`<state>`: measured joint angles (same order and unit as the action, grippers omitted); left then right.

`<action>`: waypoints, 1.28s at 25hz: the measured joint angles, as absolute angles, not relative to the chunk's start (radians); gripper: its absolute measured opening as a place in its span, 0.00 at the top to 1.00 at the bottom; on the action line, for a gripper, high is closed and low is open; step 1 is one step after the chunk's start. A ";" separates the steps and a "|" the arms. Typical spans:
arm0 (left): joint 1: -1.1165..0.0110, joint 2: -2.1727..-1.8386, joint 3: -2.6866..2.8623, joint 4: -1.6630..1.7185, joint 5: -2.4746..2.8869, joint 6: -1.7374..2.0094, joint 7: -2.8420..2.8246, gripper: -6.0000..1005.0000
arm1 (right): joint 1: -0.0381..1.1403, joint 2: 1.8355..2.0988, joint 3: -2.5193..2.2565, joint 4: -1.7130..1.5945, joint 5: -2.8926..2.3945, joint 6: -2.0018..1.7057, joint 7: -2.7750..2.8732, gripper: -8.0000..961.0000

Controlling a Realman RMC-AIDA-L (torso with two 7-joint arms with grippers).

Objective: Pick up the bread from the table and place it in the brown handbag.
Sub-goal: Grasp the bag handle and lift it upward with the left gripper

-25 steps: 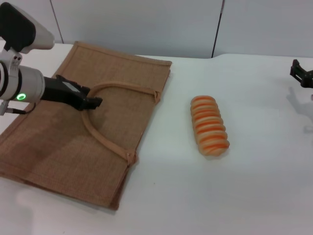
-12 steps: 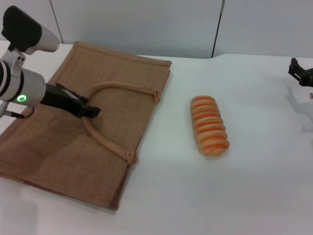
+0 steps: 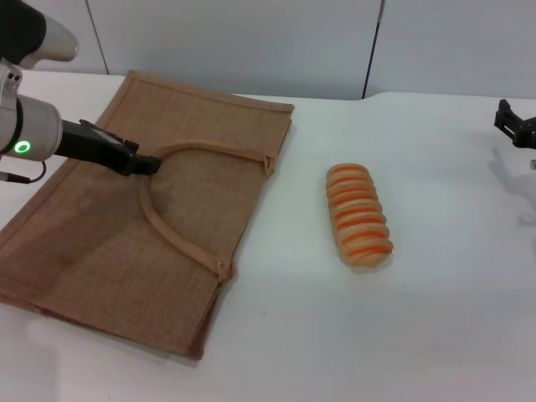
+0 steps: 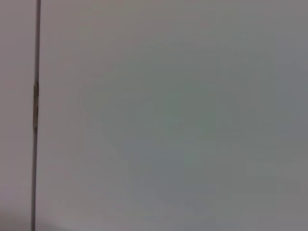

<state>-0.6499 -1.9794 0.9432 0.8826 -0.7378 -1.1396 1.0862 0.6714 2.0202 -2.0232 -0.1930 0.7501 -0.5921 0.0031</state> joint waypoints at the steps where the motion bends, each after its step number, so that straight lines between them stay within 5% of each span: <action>1: -0.649 -1.981 0.941 0.886 -0.738 -1.141 1.081 0.50 | 0.672 2.020 -2.023 -0.193 0.750 -0.592 0.003 0.07; 32: -0.649 -1.989 0.898 0.804 -0.721 -1.114 1.071 0.50 | 0.674 2.022 -2.022 -0.196 0.750 -0.592 0.005 0.07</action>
<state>-0.6494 -1.9894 0.8978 0.8041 -0.7206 -1.1143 1.0707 0.6743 2.0218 -2.0217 -0.1963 0.7501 -0.5921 0.0051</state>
